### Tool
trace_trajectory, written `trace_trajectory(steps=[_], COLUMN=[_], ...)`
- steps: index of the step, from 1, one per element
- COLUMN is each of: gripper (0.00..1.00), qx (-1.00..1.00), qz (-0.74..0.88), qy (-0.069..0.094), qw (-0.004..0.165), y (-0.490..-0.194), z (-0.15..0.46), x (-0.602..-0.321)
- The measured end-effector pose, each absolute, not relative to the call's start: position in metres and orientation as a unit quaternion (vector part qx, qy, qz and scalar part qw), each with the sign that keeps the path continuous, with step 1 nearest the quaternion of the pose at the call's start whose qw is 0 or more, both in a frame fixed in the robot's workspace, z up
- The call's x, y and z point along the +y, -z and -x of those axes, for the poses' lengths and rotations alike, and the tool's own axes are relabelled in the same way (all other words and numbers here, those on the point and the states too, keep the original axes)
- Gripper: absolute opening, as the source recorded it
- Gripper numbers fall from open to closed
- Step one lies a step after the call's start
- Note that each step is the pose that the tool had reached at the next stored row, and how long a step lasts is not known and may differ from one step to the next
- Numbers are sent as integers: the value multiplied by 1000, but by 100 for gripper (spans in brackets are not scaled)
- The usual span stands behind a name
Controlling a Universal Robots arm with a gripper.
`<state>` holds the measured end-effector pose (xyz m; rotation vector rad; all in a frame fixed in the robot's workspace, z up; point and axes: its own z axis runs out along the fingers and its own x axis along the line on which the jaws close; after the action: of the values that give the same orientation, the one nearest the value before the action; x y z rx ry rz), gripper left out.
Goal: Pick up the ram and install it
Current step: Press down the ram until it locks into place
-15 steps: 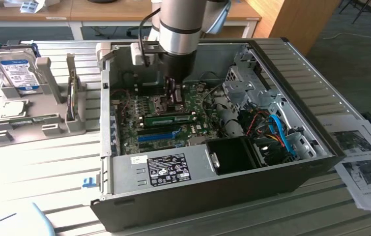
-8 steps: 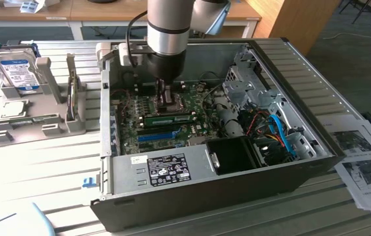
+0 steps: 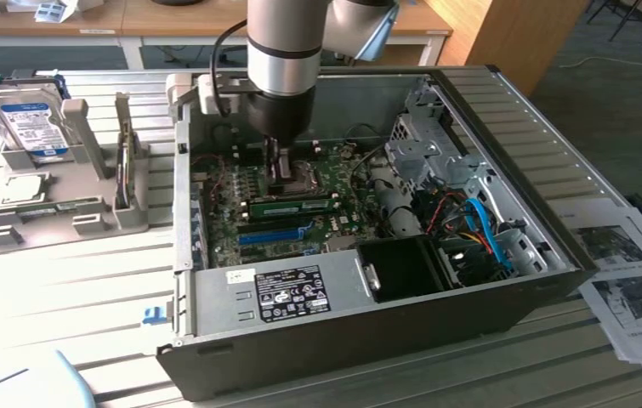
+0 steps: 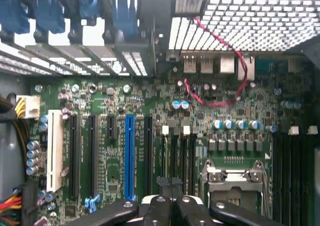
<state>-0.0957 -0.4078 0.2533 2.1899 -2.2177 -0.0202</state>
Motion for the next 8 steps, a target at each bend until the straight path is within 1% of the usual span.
trace_trajectory(steps=[8], gripper=[9], qx=[-711], qz=[-703], qy=[7], qw=[12], y=[-253], z=[100], x=[-408])
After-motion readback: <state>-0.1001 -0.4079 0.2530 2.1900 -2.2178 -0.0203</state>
